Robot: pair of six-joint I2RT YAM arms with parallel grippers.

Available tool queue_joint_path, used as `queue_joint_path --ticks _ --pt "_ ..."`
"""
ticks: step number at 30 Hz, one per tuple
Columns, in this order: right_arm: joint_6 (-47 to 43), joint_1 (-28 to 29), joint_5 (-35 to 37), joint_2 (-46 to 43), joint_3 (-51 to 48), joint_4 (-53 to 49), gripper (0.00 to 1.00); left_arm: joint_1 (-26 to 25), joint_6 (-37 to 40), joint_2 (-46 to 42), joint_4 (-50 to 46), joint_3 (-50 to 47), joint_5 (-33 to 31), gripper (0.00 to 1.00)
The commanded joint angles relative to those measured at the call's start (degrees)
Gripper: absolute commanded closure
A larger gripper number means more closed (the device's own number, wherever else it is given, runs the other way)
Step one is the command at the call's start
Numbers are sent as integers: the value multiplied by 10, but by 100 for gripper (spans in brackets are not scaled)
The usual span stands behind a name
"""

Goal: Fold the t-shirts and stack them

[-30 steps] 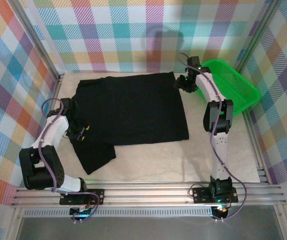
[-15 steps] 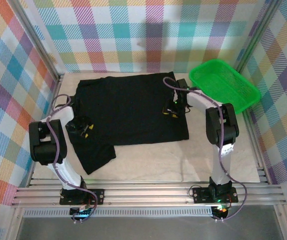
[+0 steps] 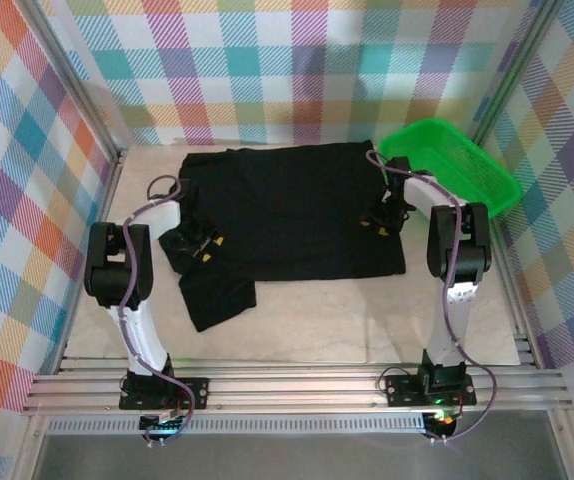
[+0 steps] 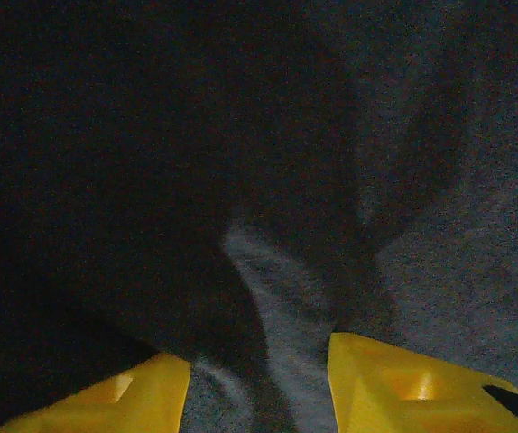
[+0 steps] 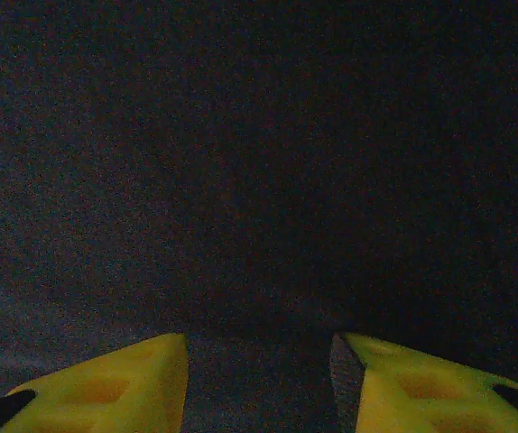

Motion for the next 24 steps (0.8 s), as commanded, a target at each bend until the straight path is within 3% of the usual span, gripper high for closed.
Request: queue_joint_path --ticks 1,6,12,16,24 --pt "-35 3 -10 -7 23 -15 50 -8 -1 -12 -44 4 -56 50" --pt "-26 21 6 -89 20 -21 48 -23 -32 -190 -107 -82 -163 47" --pt "51 19 -6 -232 -155 40 48 -58 -70 -349 -137 -263 -102 48" --pt "67 10 -29 -308 -269 76 48 -85 -104 -394 -112 -345 -46 48" --pt "88 -17 -48 -371 -366 92 48 -97 -120 -397 -70 -400 -54 51"
